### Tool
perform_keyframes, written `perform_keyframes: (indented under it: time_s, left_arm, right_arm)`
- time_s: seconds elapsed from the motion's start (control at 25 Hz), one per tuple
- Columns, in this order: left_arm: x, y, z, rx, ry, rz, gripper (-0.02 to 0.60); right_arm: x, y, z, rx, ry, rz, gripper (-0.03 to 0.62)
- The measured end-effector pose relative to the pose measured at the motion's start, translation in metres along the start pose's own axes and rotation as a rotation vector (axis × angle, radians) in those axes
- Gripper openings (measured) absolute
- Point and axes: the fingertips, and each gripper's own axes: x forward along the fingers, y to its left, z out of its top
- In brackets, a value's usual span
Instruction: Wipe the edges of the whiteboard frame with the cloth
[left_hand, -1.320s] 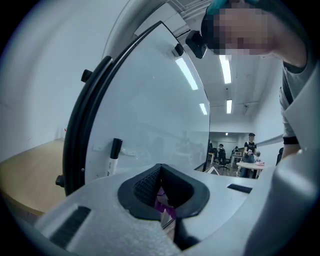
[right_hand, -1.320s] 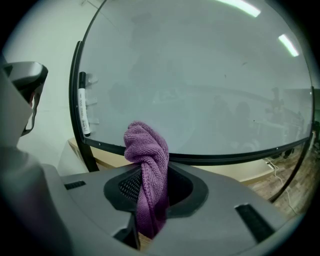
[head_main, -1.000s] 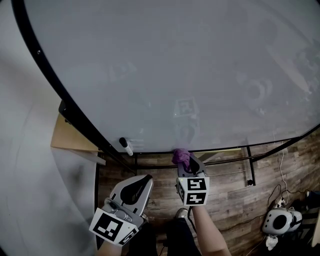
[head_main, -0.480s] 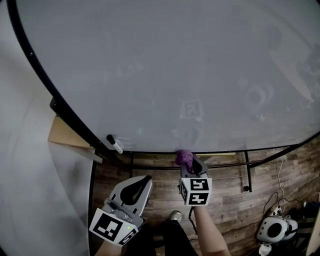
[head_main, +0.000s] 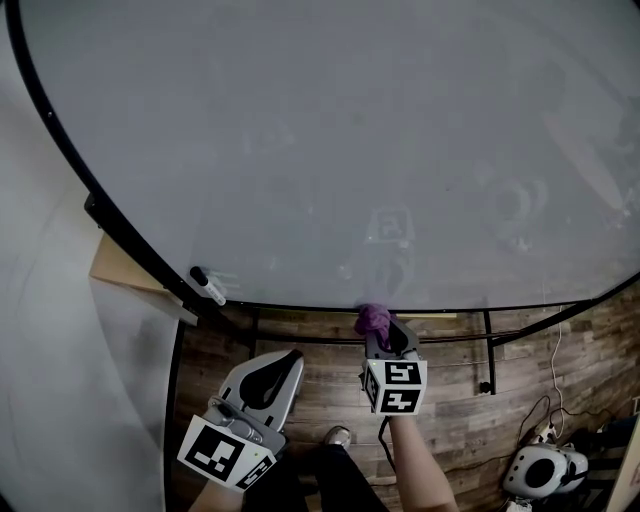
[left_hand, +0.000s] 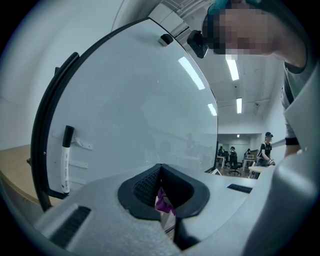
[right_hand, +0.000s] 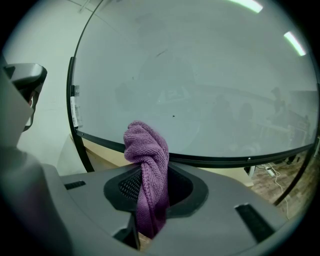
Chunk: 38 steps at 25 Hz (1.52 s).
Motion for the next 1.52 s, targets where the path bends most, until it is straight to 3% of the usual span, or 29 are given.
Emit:
perform_keyframes:
  time_s: [0.36,0.96,1.52]
  left_arm:
    - [0.014,-0.020,0.000,0.010,-0.004,0.007,0.017]
    - [0.010,-0.041,0.004,0.025,-0.014,0.052,0.017]
    - [0.029,-0.035,0.014,0.024,-0.005,-0.049,0.017]
  right_arm:
    - [-0.006,-0.029,-0.003,0.013,-0.009,-0.007,0.092]
    - [-0.005,-0.030,-0.006,0.001,0.006,0.037,0.092]
    - [-0.004,-0.027,-0.005,0.042,0.023,-0.004,0.092]
